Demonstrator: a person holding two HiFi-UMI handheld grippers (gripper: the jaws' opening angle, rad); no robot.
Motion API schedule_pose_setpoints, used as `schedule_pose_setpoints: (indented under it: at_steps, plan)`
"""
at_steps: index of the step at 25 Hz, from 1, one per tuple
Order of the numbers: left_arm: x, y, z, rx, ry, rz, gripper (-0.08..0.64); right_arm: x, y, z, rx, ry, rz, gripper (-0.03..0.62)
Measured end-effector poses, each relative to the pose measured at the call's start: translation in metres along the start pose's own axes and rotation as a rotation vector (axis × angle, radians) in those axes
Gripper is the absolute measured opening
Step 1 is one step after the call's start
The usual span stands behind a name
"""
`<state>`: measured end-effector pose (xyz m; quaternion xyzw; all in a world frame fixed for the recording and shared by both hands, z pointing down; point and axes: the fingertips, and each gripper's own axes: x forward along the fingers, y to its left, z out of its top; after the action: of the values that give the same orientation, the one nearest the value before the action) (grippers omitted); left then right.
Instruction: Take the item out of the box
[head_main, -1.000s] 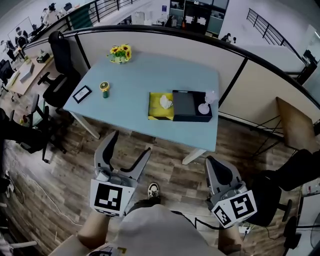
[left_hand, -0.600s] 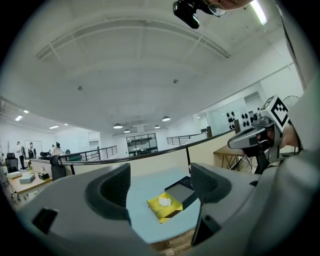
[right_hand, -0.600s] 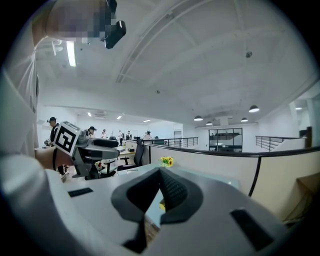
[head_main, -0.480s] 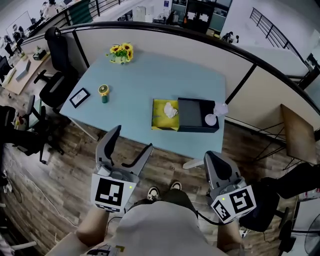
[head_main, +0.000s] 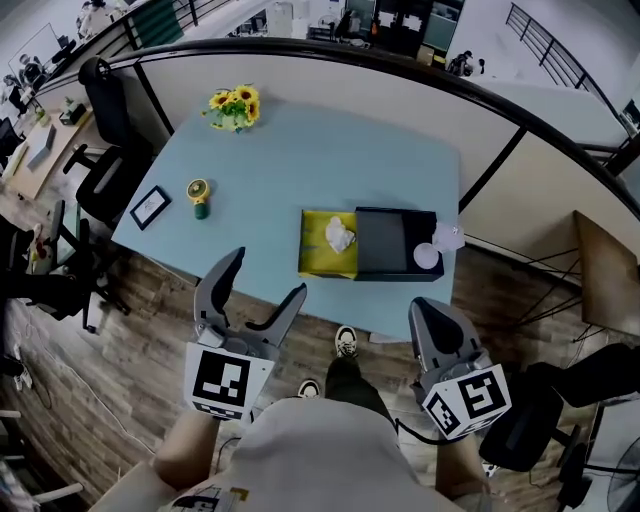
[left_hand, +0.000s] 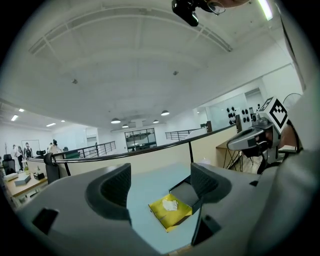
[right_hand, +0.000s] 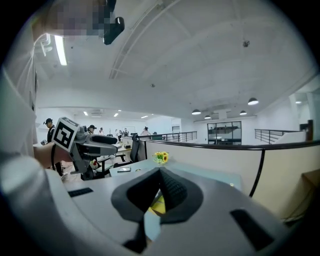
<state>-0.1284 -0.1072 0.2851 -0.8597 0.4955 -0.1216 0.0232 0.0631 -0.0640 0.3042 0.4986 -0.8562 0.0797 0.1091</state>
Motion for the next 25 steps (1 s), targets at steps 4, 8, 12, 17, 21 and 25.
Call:
schedule_pose_setpoints:
  at_steps: [4,8,12,17,21,25]
  plan:
    - [0.044,0.003,-0.004,0.003,0.038,0.001,0.367,0.034,-0.032,-0.001,-0.005,0.020,0.025,0.003]
    - [0.094,0.007,-0.015,-0.003,0.091,0.010,0.367,0.075,-0.066,-0.006,-0.003,0.047,0.066,0.003]
    - [0.139,0.009,-0.033,0.003,0.156,0.013,0.367,0.114,-0.090,-0.019,0.003,0.085,0.106,0.003]
    - [0.187,0.005,-0.063,-0.007,0.254,0.015,0.367,0.154,-0.111,-0.046,0.032,0.144,0.149,0.003]
    - [0.213,0.003,-0.093,-0.015,0.337,0.017,0.367,0.180,-0.115,-0.072,0.045,0.191,0.185,0.003]
    - [0.231,0.000,-0.119,-0.031,0.399,0.023,0.367,0.195,-0.116,-0.095,0.059,0.231,0.225,0.003]
